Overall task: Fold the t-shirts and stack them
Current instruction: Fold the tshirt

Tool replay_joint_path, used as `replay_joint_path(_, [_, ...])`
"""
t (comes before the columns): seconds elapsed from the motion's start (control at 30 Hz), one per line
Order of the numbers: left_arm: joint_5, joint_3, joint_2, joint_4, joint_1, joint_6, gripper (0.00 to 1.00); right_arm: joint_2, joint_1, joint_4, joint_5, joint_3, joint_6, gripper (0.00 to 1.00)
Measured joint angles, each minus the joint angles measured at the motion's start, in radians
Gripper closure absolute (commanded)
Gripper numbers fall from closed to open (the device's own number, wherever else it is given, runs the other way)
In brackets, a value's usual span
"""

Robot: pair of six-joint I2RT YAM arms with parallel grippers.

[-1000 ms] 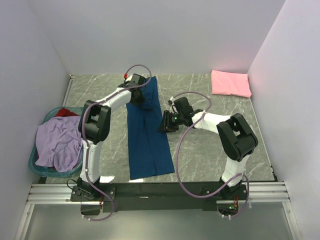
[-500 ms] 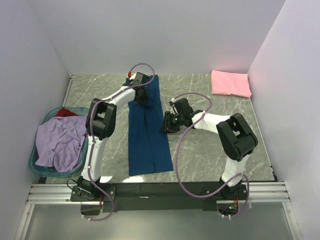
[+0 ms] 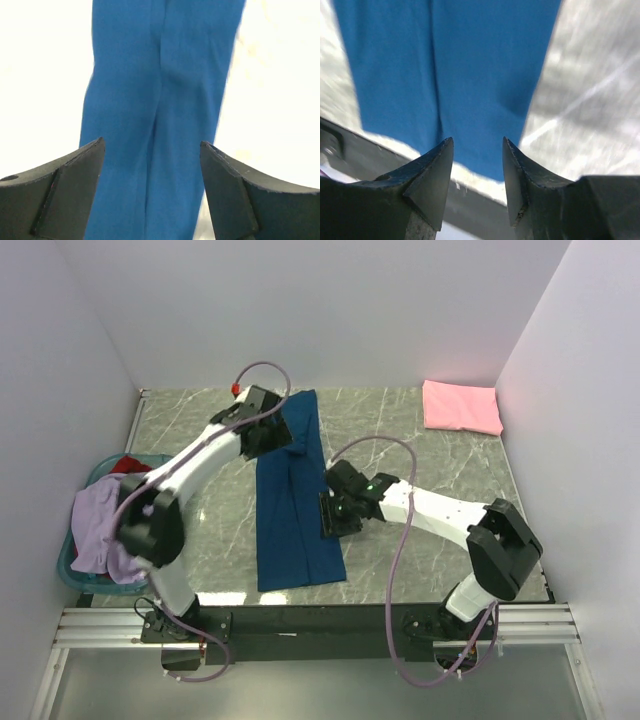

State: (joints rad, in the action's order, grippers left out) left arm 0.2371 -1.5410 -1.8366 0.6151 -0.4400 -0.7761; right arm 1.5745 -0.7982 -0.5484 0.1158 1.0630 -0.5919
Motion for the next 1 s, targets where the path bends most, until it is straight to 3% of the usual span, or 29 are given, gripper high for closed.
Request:
replay_joint_path(0.2, [-0.013, 0.337, 0.386, 0.103, -0.104, -0.084, 0.12, -0.030, -0.072, -0.099, -0.012, -0.076, -0.068, 0.49])
replay_joint_path(0.37, [-0.086, 0.621, 0.556, 0.215, -0.206, -0.159, 0.11, -0.041, -0.084, -0.121, 0.008, -0.130, -0.099, 0.49])
replay_joint_path(0.6, [-0.156, 0.770, 0.619, 0.323, -0.354, -0.264, 0.17, -0.023, -0.090, -0.113, 0.039, -0.140, -0.113, 0.51])
replay_joint_path(0.77, [-0.188, 0.797, 0.593, 0.318, -0.363, -0.288, 0.20, 0.030, -0.092, -0.098, 0.058, -0.140, -0.117, 0.63])
replay_joint_path(1.0, [-0.198, 0.797, 0.499, 0.309, -0.384, -0.288, 0.21, 0.085, -0.093, -0.097, 0.072, -0.134, -0.119, 0.71])
